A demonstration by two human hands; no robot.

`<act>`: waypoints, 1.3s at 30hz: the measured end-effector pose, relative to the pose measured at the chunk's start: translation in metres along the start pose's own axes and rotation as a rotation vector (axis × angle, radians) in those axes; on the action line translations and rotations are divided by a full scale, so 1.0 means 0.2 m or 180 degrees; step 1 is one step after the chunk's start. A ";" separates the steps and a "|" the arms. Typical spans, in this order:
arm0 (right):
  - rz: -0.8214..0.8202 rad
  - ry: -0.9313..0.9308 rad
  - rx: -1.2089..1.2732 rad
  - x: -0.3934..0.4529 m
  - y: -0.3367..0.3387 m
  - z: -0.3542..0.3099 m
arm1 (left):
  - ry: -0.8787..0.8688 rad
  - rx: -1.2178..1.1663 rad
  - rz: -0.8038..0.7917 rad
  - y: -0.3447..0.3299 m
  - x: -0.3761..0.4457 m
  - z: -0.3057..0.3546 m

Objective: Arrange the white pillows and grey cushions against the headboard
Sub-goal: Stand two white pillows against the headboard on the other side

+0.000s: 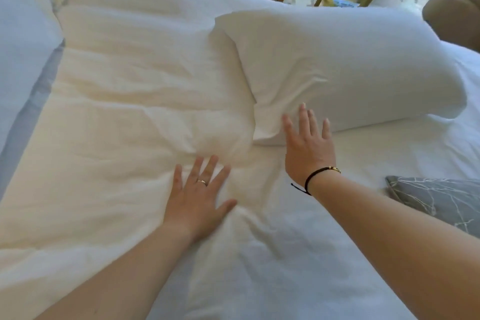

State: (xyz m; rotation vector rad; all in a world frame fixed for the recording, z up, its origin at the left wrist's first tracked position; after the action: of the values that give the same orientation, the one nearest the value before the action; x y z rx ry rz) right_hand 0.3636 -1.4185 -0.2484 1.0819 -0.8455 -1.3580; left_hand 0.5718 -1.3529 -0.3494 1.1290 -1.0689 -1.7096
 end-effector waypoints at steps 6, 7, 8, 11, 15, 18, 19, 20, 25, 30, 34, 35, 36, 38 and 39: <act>-0.0059 -0.0168 0.0045 0.27 -0.12 0.07 | 0.0114 0.0119 0.0139 -0.10 0.01 -0.03; -0.0043 -0.0162 0.0041 0.29 -0.13 0.06 | 0.0134 0.0134 0.0123 -0.11 0.01 -0.04; 0.0041 -0.0154 0.0086 0.31 -0.13 0.06 | 0.0143 0.0144 0.0093 -0.11 0.02 -0.04; 0.0287 -0.0422 0.0781 0.33 -0.12 0.12 | 0.0138 0.0110 -0.0088 -0.11 0.04 -0.05; -0.0186 -0.0997 0.1580 0.30 -0.16 0.24 | 0.0120 -0.0028 -0.0559 -0.10 0.05 -0.05; -0.0568 -0.1139 0.1870 0.23 -0.12 0.32 | 0.0187 -0.0271 -0.0948 -0.04 0.03 -0.05; -0.0646 -0.1127 0.1941 0.19 -0.08 0.34 | 0.0284 -0.0497 -0.0998 0.00 0.00 -0.07; -0.0702 -0.1087 0.2019 0.14 -0.05 0.34 | 0.0444 -0.0840 -0.0953 0.04 -0.04 -0.09; -0.0796 -0.0649 0.2426 -0.20 0.21 0.07 | 0.1047 -0.2011 0.0002 0.44 -0.24 -0.25; -0.1050 0.0291 0.2802 -0.57 0.48 -0.60 | 0.1048 -0.2713 0.0230 0.74 -0.45 -0.27; -0.1079 0.1018 0.2975 -0.98 0.64 -1.08 | 0.1565 -0.2709 0.0277 0.75 -0.71 -0.44; -0.1109 0.1175 0.3043 -1.08 0.66 -1.17 | 0.1835 -0.2545 0.0331 0.74 -0.79 -0.53; -0.1167 0.1354 0.3075 -1.16 0.66 -1.25 | 0.2084 -0.2422 0.0338 0.72 -0.86 -0.61; -0.1350 0.1617 0.3096 -1.27 0.67 -1.34 | 0.2367 -0.2239 0.0279 0.68 -0.96 -0.70; -0.1465 0.1669 0.3158 -1.29 0.66 -1.34 | 0.2371 -0.2098 0.0278 0.67 -0.97 -0.71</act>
State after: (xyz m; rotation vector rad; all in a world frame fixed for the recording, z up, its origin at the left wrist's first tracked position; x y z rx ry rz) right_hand 0.6415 -1.1472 -0.1770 2.3946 -0.9025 -0.8780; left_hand 0.7826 -1.2457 -0.2073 1.1000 -0.0726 -1.2406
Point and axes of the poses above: each hand's wrist, its own x-axis towards the middle knuckle, its own y-axis out of the back of the hand, z = x × y, the point moved 10 cm from there along x, towards the middle knuckle, and after that the axes turned 5 degrees about y, right-handed, at the moved point
